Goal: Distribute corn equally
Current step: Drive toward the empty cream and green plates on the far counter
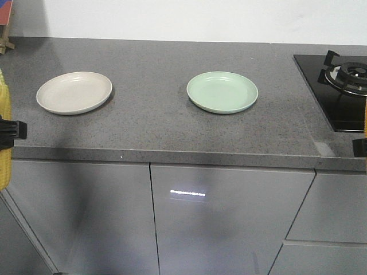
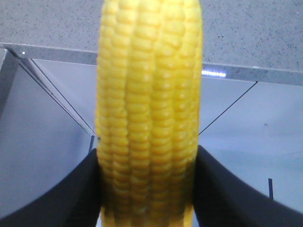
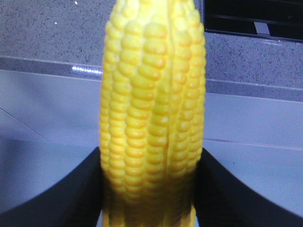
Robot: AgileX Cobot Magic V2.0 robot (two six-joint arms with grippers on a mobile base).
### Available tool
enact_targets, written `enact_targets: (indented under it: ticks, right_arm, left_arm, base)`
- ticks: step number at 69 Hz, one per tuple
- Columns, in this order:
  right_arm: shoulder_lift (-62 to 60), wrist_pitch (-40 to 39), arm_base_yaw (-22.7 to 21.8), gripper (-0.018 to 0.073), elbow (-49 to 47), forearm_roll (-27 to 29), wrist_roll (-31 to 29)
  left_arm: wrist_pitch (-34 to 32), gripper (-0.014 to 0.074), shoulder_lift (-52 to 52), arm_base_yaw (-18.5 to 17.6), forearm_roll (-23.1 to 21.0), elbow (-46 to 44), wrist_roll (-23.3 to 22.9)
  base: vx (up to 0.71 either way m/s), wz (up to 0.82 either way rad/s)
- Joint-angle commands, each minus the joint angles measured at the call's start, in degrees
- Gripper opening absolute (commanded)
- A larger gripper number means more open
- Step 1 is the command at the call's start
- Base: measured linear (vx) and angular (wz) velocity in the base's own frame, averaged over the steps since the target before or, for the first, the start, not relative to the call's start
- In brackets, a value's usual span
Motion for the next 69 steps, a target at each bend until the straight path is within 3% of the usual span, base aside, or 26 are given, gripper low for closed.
enact_targets:
  ticks: [1,69]
  right_arm:
    - [-1.0,-3.2,-0.4,0.0194,-1.6,-0.7,-0.2]
    - [-1.0,-3.2,-0.4,0.0194,-1.6,-0.7,-0.2]
  left_arm:
    - [-2.7,0.0133,-1.2,0.2,0.8,-1.5,-0.5]
    - [-2.7,0.0133,-1.2,0.2,0.8,-1.5,-0.5]
  base:
    - [0.09,0.01]
    - [0.09,-0.01]
